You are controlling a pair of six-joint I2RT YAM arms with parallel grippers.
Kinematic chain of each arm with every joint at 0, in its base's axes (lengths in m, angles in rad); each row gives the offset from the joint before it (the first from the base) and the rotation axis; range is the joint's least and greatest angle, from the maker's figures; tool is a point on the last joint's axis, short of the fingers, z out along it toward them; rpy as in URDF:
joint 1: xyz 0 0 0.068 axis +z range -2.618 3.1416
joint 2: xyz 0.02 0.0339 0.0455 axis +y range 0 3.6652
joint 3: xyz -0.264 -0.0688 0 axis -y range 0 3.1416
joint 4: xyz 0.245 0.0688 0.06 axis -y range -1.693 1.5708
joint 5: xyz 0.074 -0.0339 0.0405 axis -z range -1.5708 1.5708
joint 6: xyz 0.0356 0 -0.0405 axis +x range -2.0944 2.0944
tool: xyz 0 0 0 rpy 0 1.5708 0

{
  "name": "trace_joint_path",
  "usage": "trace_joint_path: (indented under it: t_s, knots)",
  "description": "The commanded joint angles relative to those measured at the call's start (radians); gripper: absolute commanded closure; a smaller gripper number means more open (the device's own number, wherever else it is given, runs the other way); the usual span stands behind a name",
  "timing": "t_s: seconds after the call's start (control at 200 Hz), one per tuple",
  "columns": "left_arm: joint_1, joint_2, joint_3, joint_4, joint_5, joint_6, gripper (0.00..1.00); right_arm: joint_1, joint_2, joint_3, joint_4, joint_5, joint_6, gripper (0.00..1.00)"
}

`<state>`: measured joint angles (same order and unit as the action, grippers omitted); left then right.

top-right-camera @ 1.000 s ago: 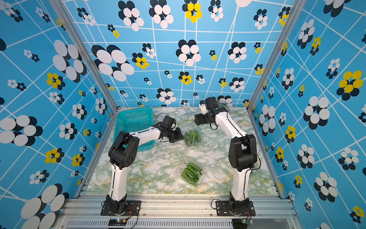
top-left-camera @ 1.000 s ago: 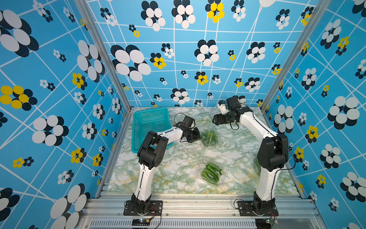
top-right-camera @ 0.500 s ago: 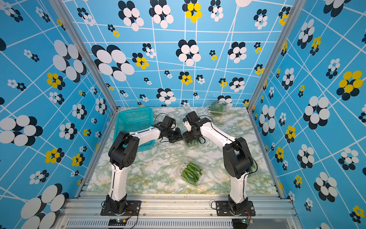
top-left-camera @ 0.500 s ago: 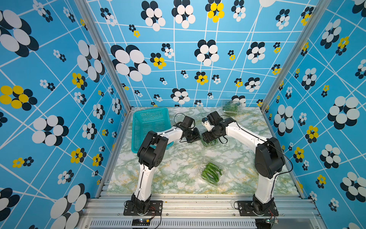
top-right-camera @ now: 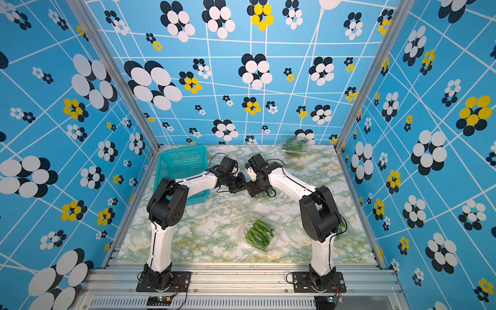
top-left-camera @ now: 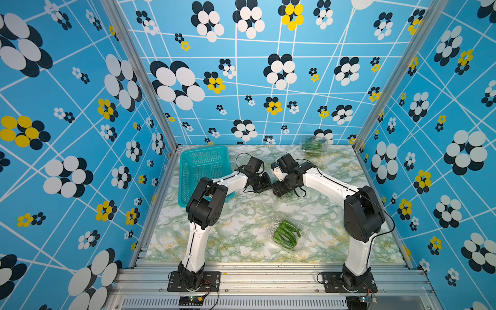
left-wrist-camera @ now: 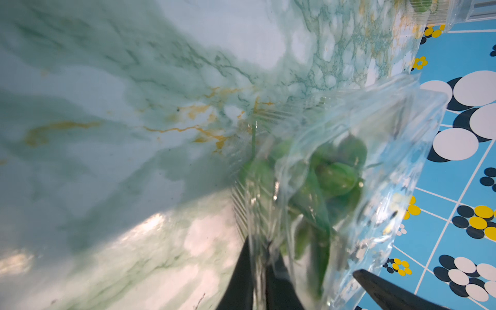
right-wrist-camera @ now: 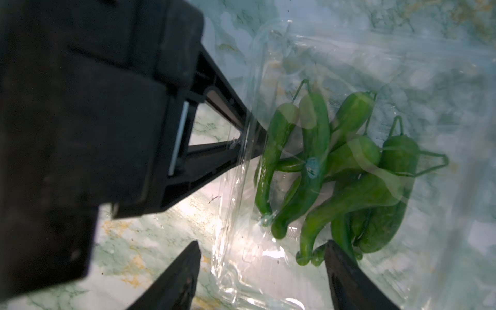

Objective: Take small green peppers out of containers
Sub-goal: Open the packing box at the center of the board.

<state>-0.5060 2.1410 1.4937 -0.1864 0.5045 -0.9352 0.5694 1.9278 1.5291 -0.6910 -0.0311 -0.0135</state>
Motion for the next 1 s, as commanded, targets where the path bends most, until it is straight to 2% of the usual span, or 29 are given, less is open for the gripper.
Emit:
trace_joint_path:
  t_s: [0.0,0.715,0.924,0.999]
  knots:
    - [0.009,-0.019,0.001,0.031,0.025,-0.008,0.88,0.006,0.035,-0.023,0.024,0.009,0.019,0.26]
    - [0.020,-0.033,-0.052,0.099,0.046,-0.033,0.88,0.006,0.082,-0.032,0.025,0.055,0.041,0.35]
    - [0.020,-0.026,-0.053,0.115,0.057,-0.040,0.88,0.006,0.092,-0.044,0.031,0.050,0.044,0.41]
    - [0.020,-0.026,-0.053,0.120,0.057,-0.044,0.88,0.006,0.092,-0.044,0.029,0.045,0.049,0.48]
